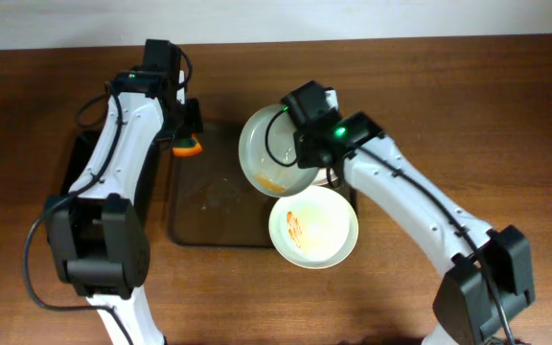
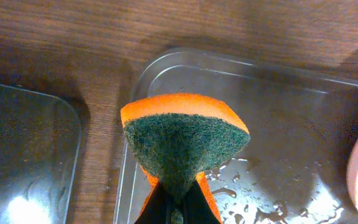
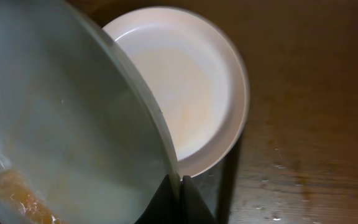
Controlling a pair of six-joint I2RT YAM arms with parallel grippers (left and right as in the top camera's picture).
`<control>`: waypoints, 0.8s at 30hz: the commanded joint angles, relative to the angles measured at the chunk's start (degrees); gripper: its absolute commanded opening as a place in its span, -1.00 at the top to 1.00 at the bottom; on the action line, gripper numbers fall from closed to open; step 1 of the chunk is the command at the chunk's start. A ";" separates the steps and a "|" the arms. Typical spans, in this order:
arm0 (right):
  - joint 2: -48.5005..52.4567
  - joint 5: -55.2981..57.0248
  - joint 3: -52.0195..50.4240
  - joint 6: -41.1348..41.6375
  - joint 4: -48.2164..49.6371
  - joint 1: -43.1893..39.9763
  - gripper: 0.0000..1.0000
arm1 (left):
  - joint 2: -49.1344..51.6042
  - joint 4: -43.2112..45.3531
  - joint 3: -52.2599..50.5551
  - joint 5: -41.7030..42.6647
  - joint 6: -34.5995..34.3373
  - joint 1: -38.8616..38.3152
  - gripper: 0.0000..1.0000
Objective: Clean dirty plates on tray and stack at the side
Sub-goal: 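Lift the cleaned plate with the right gripper and place it right of tray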
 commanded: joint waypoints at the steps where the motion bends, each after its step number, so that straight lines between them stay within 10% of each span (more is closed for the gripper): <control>1: -1.55 28.11 0.31 -0.33 0.52 8.59 0.92 | 1.97 0.39 0.04 -0.39 1.11 0.13 1.00; 7: -1.55 58.93 0.31 -0.37 1.68 23.43 0.92 | 5.29 1.62 0.04 -0.35 1.09 0.13 1.00; 15: -2.29 42.99 0.15 1.84 -1.14 20.76 0.92 | 5.42 2.43 0.04 -0.39 1.09 0.13 1.00; 20: -15.52 -1.46 0.15 -0.33 -4.76 -3.21 0.92 | 5.42 2.29 0.04 -0.39 1.11 0.13 1.00; 24: -16.48 -19.06 -1.73 -3.23 -12.70 -39.34 0.92 | 5.42 1.95 0.04 -0.37 1.11 0.13 1.00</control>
